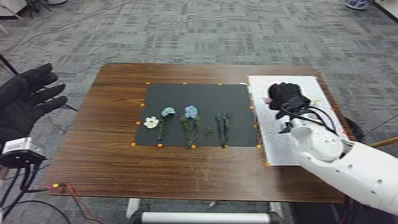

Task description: Arrange flowers

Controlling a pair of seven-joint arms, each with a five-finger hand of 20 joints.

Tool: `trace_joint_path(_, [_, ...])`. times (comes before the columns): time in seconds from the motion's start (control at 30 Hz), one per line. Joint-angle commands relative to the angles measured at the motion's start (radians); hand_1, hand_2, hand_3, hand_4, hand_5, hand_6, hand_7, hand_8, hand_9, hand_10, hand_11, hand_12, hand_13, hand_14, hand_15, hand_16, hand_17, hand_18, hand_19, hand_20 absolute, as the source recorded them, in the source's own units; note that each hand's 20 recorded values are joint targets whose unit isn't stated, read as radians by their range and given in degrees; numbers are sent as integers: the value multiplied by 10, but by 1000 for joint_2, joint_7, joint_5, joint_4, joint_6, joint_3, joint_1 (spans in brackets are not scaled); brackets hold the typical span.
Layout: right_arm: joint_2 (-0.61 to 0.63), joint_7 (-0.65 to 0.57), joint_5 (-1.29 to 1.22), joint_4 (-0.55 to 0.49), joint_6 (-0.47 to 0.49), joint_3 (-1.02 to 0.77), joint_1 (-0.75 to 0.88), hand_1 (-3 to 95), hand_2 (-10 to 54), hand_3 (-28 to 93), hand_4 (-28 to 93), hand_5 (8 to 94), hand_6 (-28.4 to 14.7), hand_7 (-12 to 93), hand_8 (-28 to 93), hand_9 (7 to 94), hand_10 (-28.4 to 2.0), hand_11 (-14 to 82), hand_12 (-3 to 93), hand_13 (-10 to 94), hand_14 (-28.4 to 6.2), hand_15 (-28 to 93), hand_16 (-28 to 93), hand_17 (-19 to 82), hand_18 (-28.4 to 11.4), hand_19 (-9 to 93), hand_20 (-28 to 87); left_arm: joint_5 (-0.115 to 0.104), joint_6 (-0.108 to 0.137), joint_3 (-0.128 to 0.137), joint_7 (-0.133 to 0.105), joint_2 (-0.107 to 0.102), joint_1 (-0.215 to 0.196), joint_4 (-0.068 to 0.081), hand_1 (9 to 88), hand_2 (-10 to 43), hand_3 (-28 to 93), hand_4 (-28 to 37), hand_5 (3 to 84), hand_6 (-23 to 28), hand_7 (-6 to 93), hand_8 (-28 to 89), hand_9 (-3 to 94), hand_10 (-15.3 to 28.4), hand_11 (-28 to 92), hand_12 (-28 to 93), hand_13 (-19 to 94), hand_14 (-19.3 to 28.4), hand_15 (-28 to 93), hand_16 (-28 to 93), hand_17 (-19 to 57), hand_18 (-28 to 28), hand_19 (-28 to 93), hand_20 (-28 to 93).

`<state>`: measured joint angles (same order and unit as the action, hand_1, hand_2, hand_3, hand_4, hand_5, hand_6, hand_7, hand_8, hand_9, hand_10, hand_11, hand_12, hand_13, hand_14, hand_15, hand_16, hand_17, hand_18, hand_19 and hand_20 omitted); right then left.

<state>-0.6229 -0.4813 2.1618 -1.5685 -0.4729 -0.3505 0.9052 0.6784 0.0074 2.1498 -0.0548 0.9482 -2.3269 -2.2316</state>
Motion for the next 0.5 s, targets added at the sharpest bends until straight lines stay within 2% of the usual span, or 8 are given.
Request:
trace_joint_path(0.03, [-154, 91, -7, -89, 7, 45, -122, 508, -95, 842, -283, 734, 31, 488, 5, 859, -33, 199, 502, 710, -38, 764, 394, 402, -192, 886, 521, -13, 29, -14, 3, 23, -26, 17, 242, -66, 695, -282, 265, 28, 237, -112, 205, 114, 257, 122, 130, 146, 432, -90, -79, 209, 409, 65])
trace_joint_path(0.07, [-175, 106, -11, -84, 14, 51, -129, 507, -95, 844, -283, 734, 31, 488, 6, 860, -33, 198, 503, 710, -39, 764, 394, 402, -192, 886, 522, -22, 27, -13, 9, 22, -27, 22, 243, -66, 695, -282, 264, 28, 238, -112, 204, 114, 258, 122, 130, 146, 432, -90, -80, 209, 408, 65])
trace_joint_path(0.23, [-231, 122, -5, -89, 71, 111, -161, 509, -95, 843, -283, 734, 31, 487, 8, 860, -34, 197, 506, 711, -39, 765, 395, 403, -192, 886, 522, -17, 21, -26, 13, 17, -20, 30, 243, -68, 697, -282, 264, 29, 238, -113, 203, 115, 259, 122, 128, 146, 432, -90, -81, 209, 407, 66])
trace_joint_path(0.5, [-254, 104, 48, -75, 141, 207, -191, 504, -95, 848, -283, 734, 31, 487, 4, 862, -37, 195, 509, 707, -42, 769, 397, 397, -192, 887, 526, -4, 12, -23, 14, 12, -13, 19, 243, -65, 694, -282, 262, 29, 238, -113, 202, 114, 260, 122, 126, 146, 433, -90, -81, 208, 407, 66])
